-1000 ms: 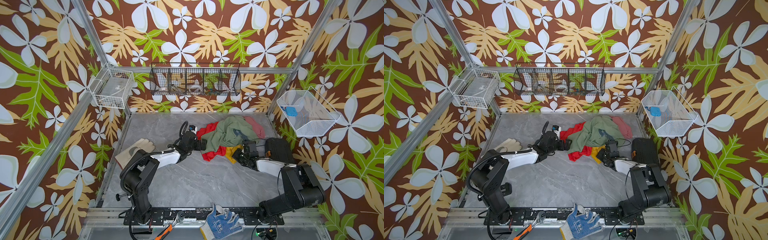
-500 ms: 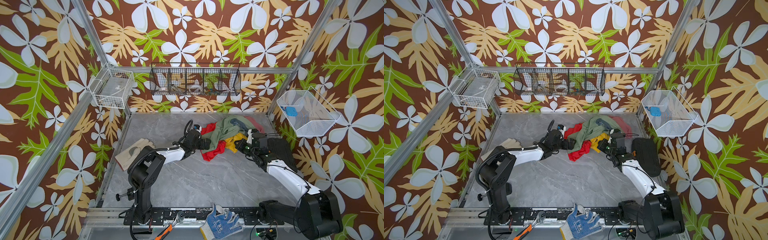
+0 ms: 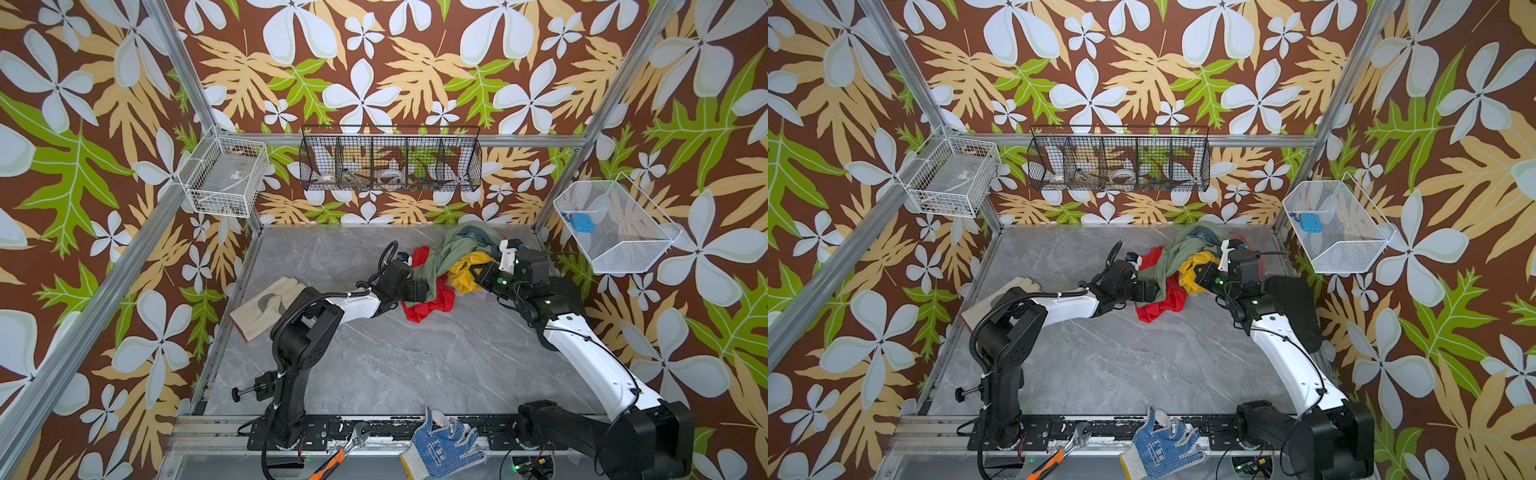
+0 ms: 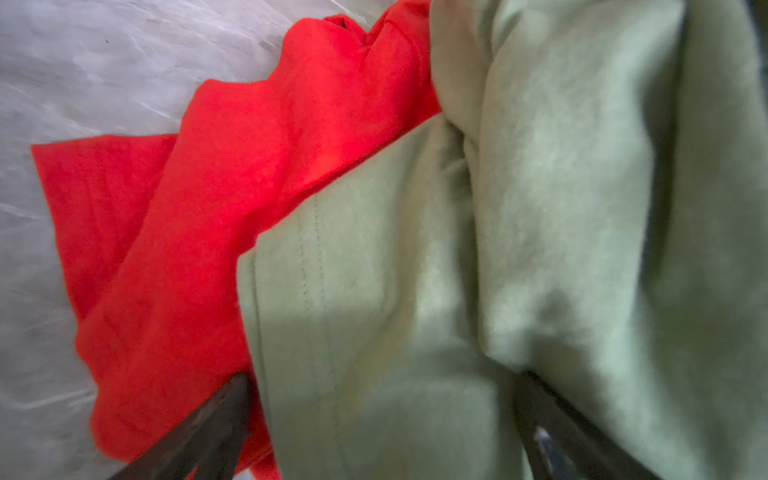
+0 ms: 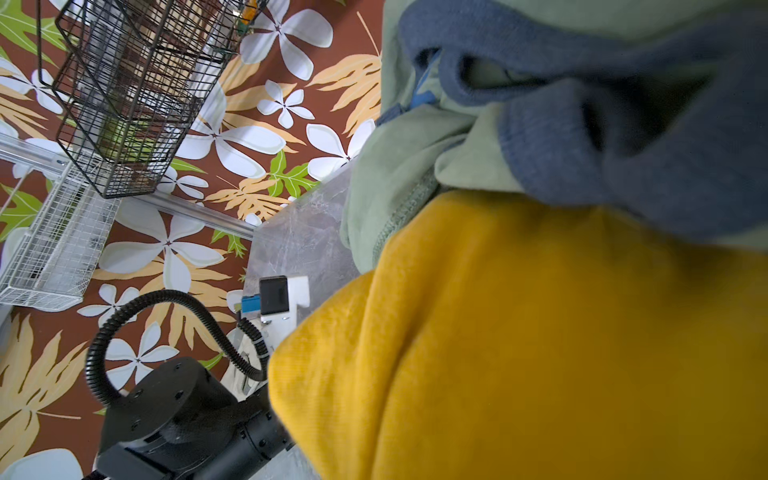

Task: Pick out a specific cloth from the pile
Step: 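Lift the yellow cloth out of the pile with the right gripper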

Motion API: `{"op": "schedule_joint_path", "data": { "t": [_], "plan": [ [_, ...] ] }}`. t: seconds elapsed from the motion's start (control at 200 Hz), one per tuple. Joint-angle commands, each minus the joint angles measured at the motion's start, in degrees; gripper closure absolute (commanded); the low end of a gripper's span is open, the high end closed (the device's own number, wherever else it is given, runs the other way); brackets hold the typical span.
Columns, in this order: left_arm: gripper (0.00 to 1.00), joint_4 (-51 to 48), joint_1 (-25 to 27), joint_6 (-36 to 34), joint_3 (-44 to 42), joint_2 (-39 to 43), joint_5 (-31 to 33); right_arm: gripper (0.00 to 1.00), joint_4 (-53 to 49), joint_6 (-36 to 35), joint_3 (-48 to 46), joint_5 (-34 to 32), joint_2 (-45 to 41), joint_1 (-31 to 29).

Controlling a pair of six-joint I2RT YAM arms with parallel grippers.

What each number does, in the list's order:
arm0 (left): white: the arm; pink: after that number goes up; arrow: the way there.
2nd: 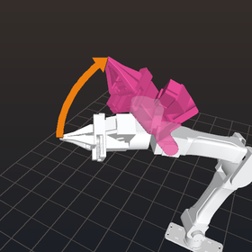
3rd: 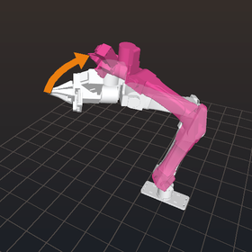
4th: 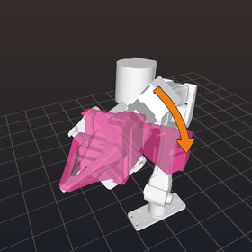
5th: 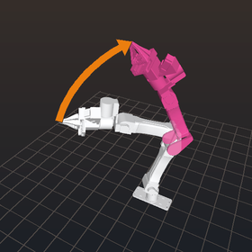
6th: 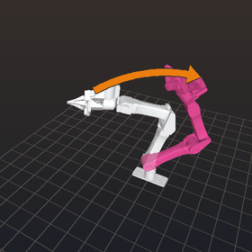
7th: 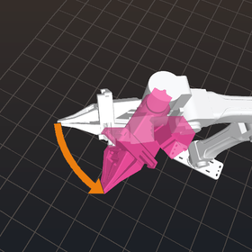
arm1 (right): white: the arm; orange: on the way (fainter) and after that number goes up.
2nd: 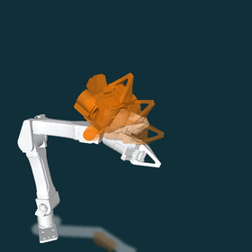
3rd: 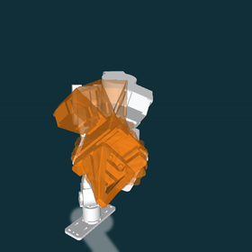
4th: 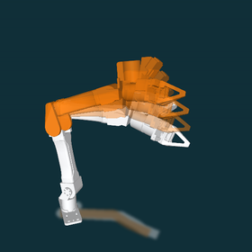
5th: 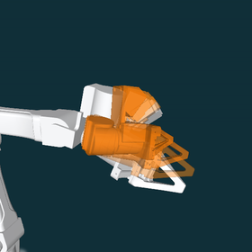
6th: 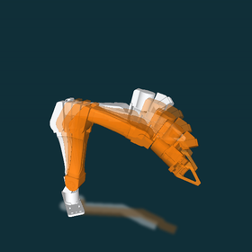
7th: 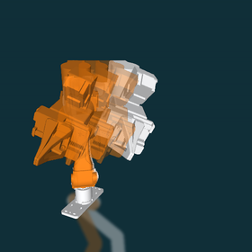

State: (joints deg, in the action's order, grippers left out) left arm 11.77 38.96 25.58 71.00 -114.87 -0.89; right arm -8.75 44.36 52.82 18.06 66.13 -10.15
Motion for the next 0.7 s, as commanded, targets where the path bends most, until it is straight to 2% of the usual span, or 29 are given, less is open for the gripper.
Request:
{"op": "schedule_joint_path", "data": {
  "t": [0.0, 0.215, 0.42, 0.696],
  "plan": [
    [0.00, -0.49, 0.15, 0.37, 1.13, -0.77, 0.25, 1.00, 3.86, -0.32, -0.53, 0.66, -1.88, -0.13],
    [0.00, -1.67, 0.33, 0.53, 3.29, -2.44, 0.09, 1.00, 4.87, -1.48, -1.69, 3.45, -3.88, -0.13],
    [0.00, -3.15, 0.33, 0.61, 4.84, -3.43, 0.56, 1.00, 3.47, -3.23, 0.40, 1.78, -6.85, -0.08],
    [0.00, -3.92, 0.42, 0.95, 5.40, -3.77, 0.97, 1.00, 3.18, -2.78, 3.64, 7.73, -6.65, -0.10]
  ]
}}
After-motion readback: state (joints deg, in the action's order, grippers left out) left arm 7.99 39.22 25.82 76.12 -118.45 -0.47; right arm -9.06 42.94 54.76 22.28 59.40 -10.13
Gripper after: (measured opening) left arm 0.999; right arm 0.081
